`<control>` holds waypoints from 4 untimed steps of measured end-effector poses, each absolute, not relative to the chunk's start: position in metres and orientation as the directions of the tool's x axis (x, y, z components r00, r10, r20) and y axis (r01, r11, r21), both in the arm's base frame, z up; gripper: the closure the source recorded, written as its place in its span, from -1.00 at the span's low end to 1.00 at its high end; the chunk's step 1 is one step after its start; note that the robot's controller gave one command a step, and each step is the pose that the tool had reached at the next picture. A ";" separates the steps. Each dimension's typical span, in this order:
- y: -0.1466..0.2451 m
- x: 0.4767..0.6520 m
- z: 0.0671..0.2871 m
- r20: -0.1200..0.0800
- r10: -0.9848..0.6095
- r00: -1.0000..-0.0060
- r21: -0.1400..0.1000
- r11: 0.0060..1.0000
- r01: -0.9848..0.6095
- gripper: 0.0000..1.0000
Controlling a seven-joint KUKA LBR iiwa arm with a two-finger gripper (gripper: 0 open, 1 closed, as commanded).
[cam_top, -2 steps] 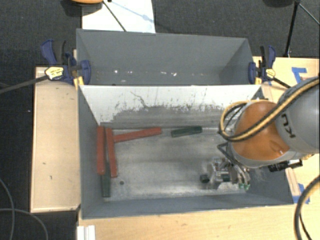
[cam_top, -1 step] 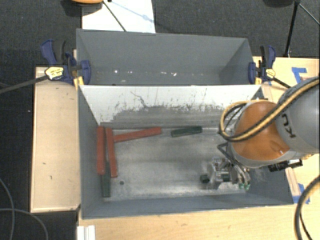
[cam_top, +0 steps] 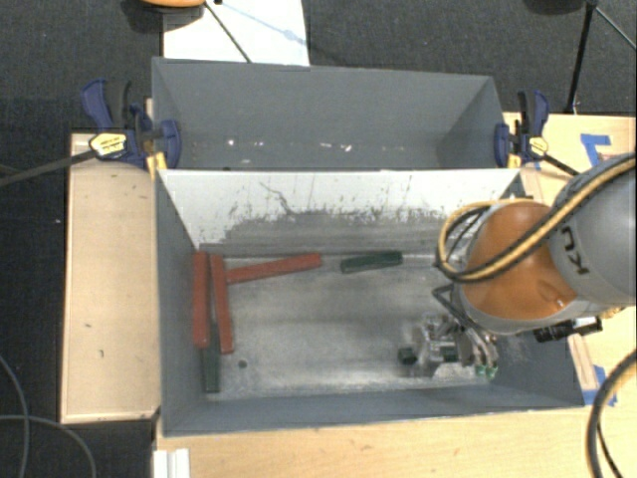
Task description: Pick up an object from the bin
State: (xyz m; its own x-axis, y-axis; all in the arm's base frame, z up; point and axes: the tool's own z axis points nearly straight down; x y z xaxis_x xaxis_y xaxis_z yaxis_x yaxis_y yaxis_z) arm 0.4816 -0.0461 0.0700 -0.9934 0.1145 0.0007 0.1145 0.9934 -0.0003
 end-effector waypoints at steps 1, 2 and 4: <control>-0.046 0.482 0.070 0.001 0.113 -0.994 0.000 0.994 0.113 1.00; -0.046 0.482 0.070 0.001 0.109 -0.994 0.000 0.994 0.109 1.00; -0.046 0.482 0.070 0.001 0.104 -0.995 0.000 0.995 0.104 1.00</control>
Offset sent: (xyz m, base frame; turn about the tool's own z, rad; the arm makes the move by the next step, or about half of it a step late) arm 0.0000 0.0000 0.0000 0.0000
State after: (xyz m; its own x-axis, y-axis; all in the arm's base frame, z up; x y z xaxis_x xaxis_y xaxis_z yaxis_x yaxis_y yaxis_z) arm 0.4816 -0.0461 0.0700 -0.9946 0.1038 0.0010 0.1038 0.9946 -0.0003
